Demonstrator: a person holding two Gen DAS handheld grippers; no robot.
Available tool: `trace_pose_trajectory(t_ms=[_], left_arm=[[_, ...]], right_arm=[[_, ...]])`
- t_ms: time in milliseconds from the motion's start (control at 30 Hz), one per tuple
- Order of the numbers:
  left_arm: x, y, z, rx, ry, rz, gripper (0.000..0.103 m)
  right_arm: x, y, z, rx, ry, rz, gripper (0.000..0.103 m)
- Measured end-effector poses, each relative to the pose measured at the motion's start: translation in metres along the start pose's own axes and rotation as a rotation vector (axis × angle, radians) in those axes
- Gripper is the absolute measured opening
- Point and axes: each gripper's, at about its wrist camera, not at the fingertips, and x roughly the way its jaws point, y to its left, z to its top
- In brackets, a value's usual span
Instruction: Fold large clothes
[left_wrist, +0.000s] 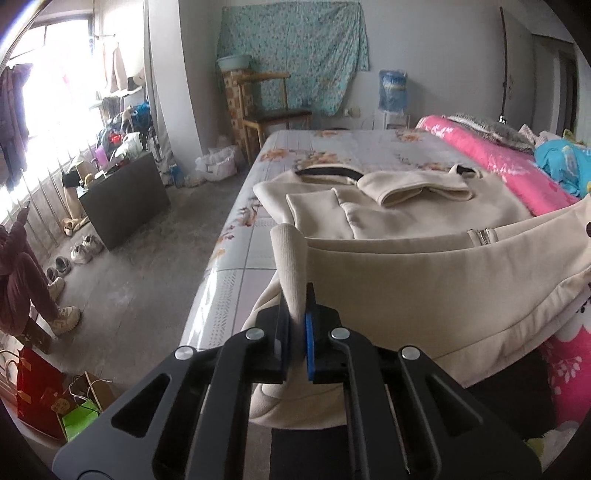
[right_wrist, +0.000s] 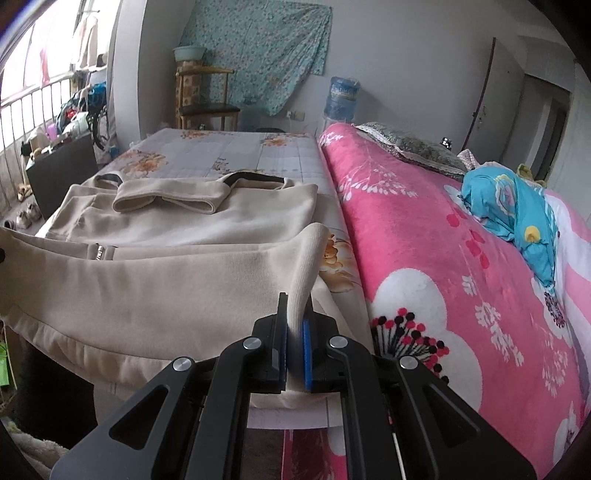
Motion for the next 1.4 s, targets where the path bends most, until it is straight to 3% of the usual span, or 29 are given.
trace_pose_trajectory(t_ms=[400, 800, 1133, 1267, 1400], left_arm=[[-0.033, 0.006, -0.001, -0.032, -0.093, -0.016, 0.006], [-0.051, 0.012, 0.037, -0.017, -0.233, -0.024, 0.006], [0.005, 0.009, 0.117, 0.026, -0.252, -0.007, 0.006], [0.045, 0.012, 0.153, 0.036, -0.23, 0.002, 0.006], [0.108, 0.012, 0.182, 0.068, -0.154, 0.016, 0.006]], right_arm=[[-0.021, 0.0, 0.004, 0.014, -0.063, -0.008, 0.006], [-0.029, -0.008, 0.036, 0.014, -0.142, -0.042, 0.006], [0.012, -0.009, 0.106, -0.056, -0.205, -0.053, 0.006], [0.05, -0.008, 0.145, -0.079, -0.209, -0.035, 0.006], [0.111, 0.003, 0.174, -0.101, -0.162, -0.004, 0.006]])
